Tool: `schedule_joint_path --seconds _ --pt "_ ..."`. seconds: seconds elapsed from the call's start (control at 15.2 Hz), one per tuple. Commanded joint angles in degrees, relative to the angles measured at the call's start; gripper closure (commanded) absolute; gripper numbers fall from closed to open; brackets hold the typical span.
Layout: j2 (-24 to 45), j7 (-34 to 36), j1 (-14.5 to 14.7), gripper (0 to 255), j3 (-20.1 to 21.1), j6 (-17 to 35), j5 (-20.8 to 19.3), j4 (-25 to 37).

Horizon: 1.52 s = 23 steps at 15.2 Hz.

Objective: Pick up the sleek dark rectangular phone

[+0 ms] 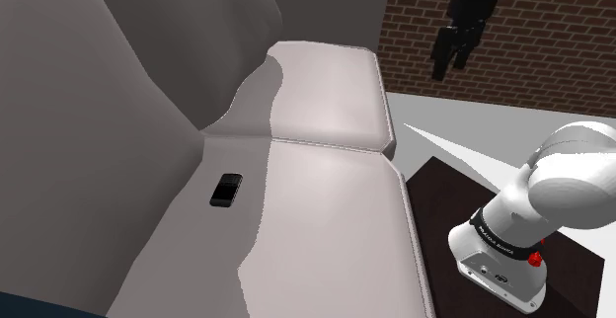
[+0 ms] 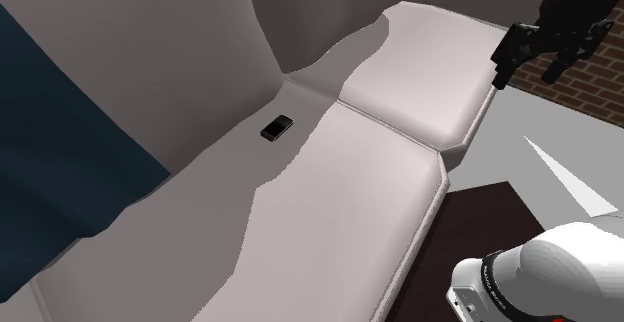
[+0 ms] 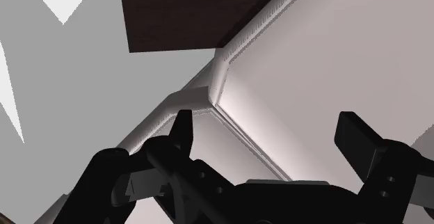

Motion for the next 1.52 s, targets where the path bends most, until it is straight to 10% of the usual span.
schedule_joint_path --seconds 0.0,0.86,1.45 --pt "0.0 0.0 0.0 0 0.0 0.0 0.0 0.0" --pt "11.77 24.87 2.93 0 17.7 16.08 10.55 -2.72" --pt "29.44 43.07 2.09 0 29.07 27.32 9.73 4.42"
